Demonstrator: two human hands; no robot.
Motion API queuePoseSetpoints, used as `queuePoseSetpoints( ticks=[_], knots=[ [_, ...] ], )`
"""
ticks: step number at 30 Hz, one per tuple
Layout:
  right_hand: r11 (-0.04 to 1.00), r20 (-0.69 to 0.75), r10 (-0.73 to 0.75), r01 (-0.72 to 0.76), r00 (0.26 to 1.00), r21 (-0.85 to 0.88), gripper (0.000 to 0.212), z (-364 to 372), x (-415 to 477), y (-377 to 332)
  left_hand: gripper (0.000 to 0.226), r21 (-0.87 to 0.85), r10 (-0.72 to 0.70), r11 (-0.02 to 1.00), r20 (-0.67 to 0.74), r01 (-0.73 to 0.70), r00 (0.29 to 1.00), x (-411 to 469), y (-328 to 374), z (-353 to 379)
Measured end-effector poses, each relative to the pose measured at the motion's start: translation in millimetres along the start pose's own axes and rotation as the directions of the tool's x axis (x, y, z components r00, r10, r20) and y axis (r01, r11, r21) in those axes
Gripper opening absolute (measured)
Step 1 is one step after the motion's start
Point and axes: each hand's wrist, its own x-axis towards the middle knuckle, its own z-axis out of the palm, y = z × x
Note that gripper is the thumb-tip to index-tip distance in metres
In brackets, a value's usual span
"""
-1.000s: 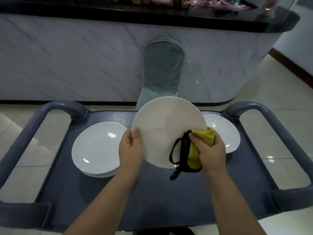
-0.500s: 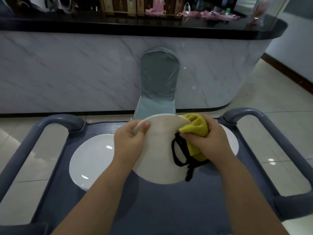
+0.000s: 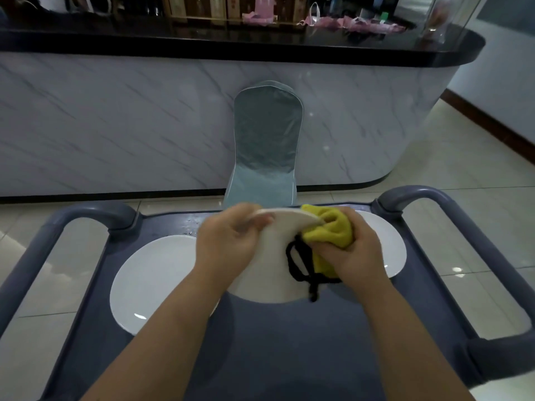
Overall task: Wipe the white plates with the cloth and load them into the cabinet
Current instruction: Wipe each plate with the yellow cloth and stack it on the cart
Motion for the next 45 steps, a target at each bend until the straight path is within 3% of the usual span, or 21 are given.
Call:
queuePoseSetpoints(
  ticks=[2,4,6,8,10,12,14,16,19,22,24,25,27,28,29,31,33,35,37,41,45],
  knots=[
    [0.95,-0.049,0.205,-0.187,0.978,0.25,0.034,-1.6,-13.0,14.0,0.013,-0.259,-0.297,0.93,-0.112,0.26,0.948,3.5,-7.1,-4.6],
    [0.925,0.016,0.295,-0.29,0.955,0.245,0.031,-1.7,-26.5,24.8,0.018,-0.253,-0.337,0.92,-0.126,0.299,0.933,3.3,-12.1,-5.5],
    [0.965,0.008,0.245,-0.245,0.969,0.094,0.032,-5.5,-24.5,23.0,0.018,-0.131,-0.208,0.971,-0.04,0.202,0.977,-0.5,-9.3,-0.7],
    [0.992,0.014,0.116,-0.115,0.993,-0.052,0.034,-12.2,-9.7,9.5,0.021,-0.008,0.041,0.999,0.054,-0.04,0.998,-3.2,-2.7,7.0],
    [0.97,0.138,-0.072,0.101,0.988,-0.219,0.034,-13.8,5.7,-6.2,0.023,0.113,0.308,0.94,0.127,-0.322,0.943,-2.6,5.3,15.0],
    [0.925,0.206,-0.171,0.229,0.964,-0.302,0.038,-11.1,12.6,-16.4,0.021,0.099,0.377,0.915,0.135,-0.391,0.916,0.7,8.7,16.7],
    [0.979,0.085,-0.128,0.14,0.988,-0.151,0.04,-12.4,11.9,-17.6,0.015,-0.023,0.199,0.98,0.035,-0.198,0.979,4.5,6.9,12.5],
    [0.997,-0.106,0.025,-0.016,0.994,0.08,0.038,-14.4,3.7,-7.9,0.014,-0.222,-0.127,0.97,-0.122,0.098,0.984,6.5,0.0,8.7],
    [0.912,-0.1,0.298,-0.252,0.949,0.325,0.039,4.5,-18.1,15.8,0.025,-0.506,-0.474,0.806,-0.241,0.307,0.847,0.5,-8.6,16.9],
    [0.884,-0.185,0.396,-0.32,0.899,0.34,0.026,17.2,-25.7,29.8,0.026,-0.563,-0.616,0.684,-0.106,0.464,0.78,-17.6,-20.4,34.8],
    [0.951,-0.297,0.293,-0.244,0.909,0.192,0.023,6.0,-21.8,32.8,0.035,-0.496,-0.694,0.585,0.103,0.642,0.712,-31.1,-31.5,41.7],
    [0.978,-0.32,0.204,-0.181,0.925,0.1,0.024,-1.9,-19.0,31.5,0.04,-0.472,-0.738,0.483,0.235,0.738,0.633,-35.6,-35.9,42.0],
    [0.99,-0.29,-0.062,0.023,0.955,-0.136,0.024,-15.1,-14.7,28.3,0.056,-0.494,-0.765,0.152,0.489,0.856,0.419,-42.0,-38.6,36.1],
    [0.943,-0.235,-0.232,0.16,0.944,-0.292,0.025,-18.0,-13.0,26.4,0.065,-0.529,-0.72,-0.046,0.606,0.847,0.34,-42.8,-38.2,31.7],
    [0.851,-0.151,-0.396,0.301,0.906,-0.43,0.026,-17.8,-11.2,25.3,0.073,-0.552,-0.642,-0.218,0.702,0.805,0.308,-40.5,-35.3,26.6],
    [0.648,0.027,-0.599,0.505,0.8,-0.571,0.027,-11.4,-9.1,24.2,0.08,-0.56,-0.519,-0.387,0.789,0.733,0.329,-29.5,-23.9,17.1],
    [0.531,0.152,-0.658,0.598,0.738,-0.601,0.031,-3.3,-9.4,24.7,0.066,-0.565,-0.566,-0.377,0.768,0.734,0.3,-16.0,-13.2,16.0],
    [0.493,0.222,-0.654,0.631,0.723,-0.599,0.037,-1.0,-13.0,30.0,0.043,-0.577,-0.674,-0.333,0.699,0.746,0.24,-9.3,-7.0,17.9],
    [0.561,0.194,-0.607,0.588,0.771,-0.582,0.036,-3.7,-18.5,35.8,0.035,-0.599,-0.694,-0.316,0.675,0.736,0.252,-10.3,-4.8,17.0],
    [0.888,0.003,-0.253,0.234,0.967,-0.397,0.044,7.9,-37.4,37.6,0.058,-0.676,-0.617,-0.334,0.684,0.657,0.389,-23.1,-3.7,18.5],
    [0.877,-0.024,-0.257,0.223,0.966,-0.426,0.044,49.4,-55.7,36.9,0.061,-0.696,-0.563,-0.318,0.685,0.644,0.462,-28.5,-0.5,26.8]
  ],
)
